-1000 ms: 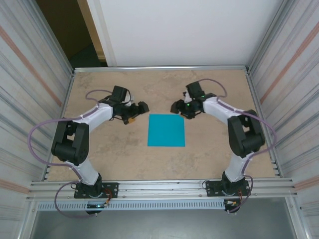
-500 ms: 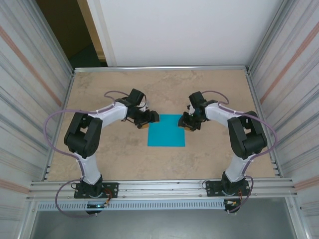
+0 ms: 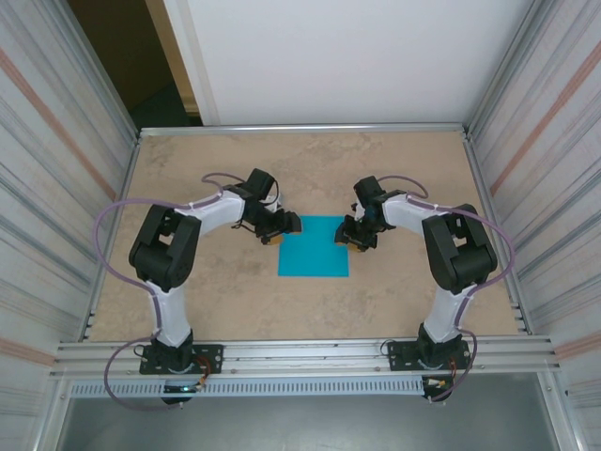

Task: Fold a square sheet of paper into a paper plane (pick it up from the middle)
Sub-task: First fold in half a square sheet of paper at the center of the table.

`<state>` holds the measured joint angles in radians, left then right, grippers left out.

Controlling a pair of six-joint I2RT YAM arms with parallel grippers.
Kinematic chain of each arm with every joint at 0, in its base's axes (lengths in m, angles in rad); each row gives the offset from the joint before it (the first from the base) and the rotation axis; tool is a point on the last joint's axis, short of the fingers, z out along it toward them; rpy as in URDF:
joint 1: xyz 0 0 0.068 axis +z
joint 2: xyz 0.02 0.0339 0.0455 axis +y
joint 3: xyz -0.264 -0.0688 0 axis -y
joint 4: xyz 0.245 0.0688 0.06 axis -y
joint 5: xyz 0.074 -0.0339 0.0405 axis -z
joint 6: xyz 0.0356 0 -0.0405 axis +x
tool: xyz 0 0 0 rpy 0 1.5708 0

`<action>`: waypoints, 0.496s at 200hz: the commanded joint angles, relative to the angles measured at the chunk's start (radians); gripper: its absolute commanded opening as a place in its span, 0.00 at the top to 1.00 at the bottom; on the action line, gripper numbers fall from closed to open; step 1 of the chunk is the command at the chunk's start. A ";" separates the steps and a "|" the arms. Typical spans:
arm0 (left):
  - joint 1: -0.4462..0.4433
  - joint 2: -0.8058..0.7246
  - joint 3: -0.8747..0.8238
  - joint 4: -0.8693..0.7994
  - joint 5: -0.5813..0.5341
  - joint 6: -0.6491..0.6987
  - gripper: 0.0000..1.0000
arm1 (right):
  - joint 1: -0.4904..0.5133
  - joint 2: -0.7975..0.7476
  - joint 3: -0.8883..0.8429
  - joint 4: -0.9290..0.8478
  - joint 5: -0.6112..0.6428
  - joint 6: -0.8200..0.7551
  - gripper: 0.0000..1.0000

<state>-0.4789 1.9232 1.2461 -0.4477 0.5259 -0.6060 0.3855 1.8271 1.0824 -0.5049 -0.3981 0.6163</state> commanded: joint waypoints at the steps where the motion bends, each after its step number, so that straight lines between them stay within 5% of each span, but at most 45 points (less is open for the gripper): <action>1: 0.001 0.013 -0.017 0.008 0.022 -0.003 0.35 | -0.002 0.023 -0.001 -0.009 -0.002 -0.029 0.62; 99: 0.000 0.032 -0.097 0.058 -0.017 -0.005 0.23 | 0.015 0.036 0.006 0.010 -0.023 -0.035 0.61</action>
<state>-0.4778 1.9259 1.1957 -0.3897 0.5461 -0.6098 0.3866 1.8305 1.0824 -0.4953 -0.4080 0.6109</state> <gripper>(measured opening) 0.752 0.389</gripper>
